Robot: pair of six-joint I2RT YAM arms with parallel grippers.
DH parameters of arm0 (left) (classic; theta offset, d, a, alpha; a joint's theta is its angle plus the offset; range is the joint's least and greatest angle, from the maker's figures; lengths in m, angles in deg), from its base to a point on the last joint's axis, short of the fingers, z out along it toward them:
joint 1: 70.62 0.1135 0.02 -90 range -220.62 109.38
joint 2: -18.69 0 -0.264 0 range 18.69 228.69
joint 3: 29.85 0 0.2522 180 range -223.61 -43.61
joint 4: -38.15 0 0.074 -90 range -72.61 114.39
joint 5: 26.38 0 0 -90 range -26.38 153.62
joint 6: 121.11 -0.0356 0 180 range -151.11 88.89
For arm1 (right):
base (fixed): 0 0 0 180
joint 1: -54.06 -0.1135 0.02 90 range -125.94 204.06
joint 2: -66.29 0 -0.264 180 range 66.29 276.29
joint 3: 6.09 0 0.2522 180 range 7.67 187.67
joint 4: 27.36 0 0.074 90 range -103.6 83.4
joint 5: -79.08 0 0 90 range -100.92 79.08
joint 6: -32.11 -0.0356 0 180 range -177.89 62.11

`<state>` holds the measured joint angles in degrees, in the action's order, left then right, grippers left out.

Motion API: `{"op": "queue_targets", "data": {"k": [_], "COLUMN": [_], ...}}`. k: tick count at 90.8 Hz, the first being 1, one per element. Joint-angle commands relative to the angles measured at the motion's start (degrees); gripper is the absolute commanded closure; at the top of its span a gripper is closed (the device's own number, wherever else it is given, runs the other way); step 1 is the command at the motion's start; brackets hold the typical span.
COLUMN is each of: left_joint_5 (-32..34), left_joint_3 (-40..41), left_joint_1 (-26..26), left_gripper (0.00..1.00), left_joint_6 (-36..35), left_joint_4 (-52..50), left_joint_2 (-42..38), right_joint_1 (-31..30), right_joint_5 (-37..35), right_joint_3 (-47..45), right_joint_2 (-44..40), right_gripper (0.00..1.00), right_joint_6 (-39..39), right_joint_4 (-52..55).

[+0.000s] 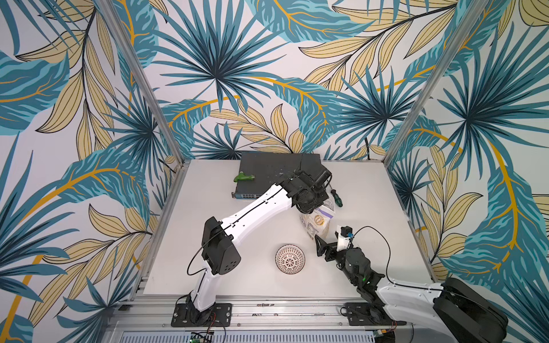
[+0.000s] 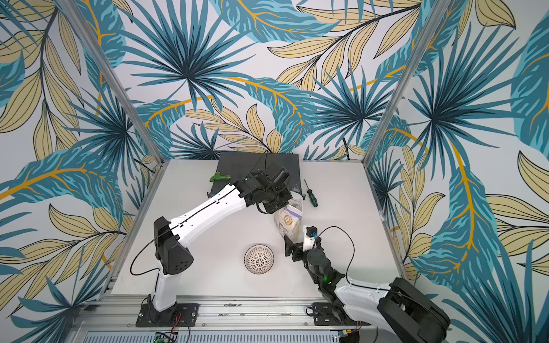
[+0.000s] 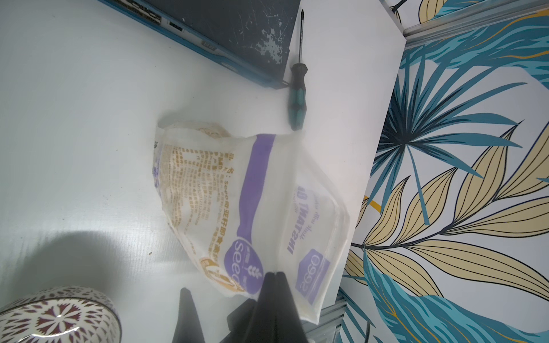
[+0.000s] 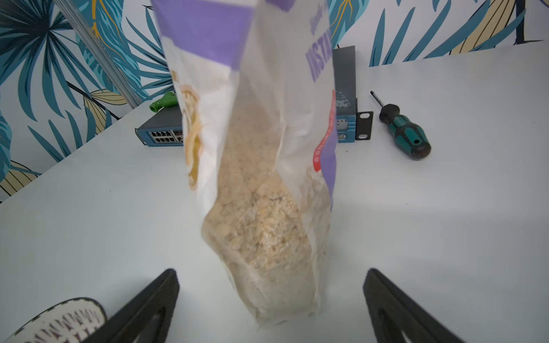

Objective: Pour the oats into the breakfast bowl
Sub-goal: Place the oats bag at the center of the board, then pick up the oats bag from the center of the board.

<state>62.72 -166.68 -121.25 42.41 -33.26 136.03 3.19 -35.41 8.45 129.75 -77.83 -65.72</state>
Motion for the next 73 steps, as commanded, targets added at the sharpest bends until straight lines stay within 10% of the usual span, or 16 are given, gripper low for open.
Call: {"op": "queue_targets", "data": {"k": [1, 73], "left_joint_5": [0.0, 0.4], "left_joint_3": [-2.9, -2.2], "left_joint_1": [0.2, 0.2], "left_gripper": [1.00, 1.00], "left_joint_6": [-0.4, -0.8], "left_joint_4": [4.7, 3.4], "left_joint_2": [-1.0, -2.6], "right_joint_1": [-1.6, -3.2], "right_joint_5": [-3.5, -6.5], "right_joint_3": [-3.0, -1.0], "right_joint_2": [5.8, 46.9], "right_gripper": [0.00, 0.00], "right_joint_6": [4.2, 9.4], "right_joint_4": [-10.0, -50.2]}}
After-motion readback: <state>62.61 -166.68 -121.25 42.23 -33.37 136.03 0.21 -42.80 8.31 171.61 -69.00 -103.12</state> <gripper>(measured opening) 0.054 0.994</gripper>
